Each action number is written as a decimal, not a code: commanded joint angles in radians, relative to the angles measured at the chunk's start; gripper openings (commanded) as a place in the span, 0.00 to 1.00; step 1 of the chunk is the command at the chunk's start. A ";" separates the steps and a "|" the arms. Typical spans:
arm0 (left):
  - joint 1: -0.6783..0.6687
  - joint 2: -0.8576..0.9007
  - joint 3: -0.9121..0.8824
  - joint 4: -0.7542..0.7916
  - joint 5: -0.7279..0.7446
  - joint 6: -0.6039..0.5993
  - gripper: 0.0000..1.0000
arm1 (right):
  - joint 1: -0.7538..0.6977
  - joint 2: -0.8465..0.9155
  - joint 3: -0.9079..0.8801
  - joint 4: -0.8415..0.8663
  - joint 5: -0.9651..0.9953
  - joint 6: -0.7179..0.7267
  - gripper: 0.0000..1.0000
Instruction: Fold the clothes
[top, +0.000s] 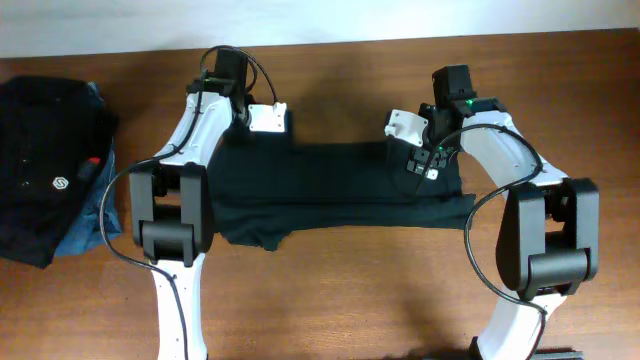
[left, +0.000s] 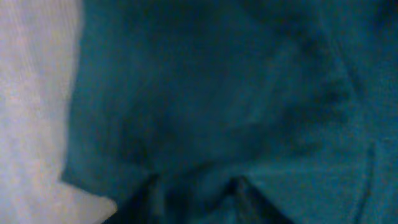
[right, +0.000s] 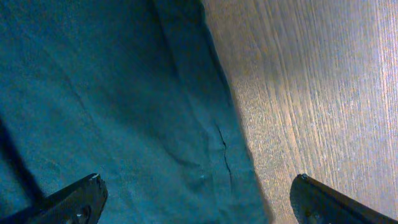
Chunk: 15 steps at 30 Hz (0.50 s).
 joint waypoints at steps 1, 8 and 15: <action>-0.002 0.064 -0.007 -0.039 0.016 0.011 0.24 | 0.005 0.007 0.011 -0.008 -0.021 0.009 0.99; -0.004 0.075 -0.007 -0.106 0.026 0.011 0.17 | 0.006 0.007 0.011 -0.033 -0.035 0.008 0.99; -0.004 0.075 -0.007 -0.166 0.027 0.011 0.01 | 0.005 0.007 0.011 -0.031 -0.034 0.007 0.92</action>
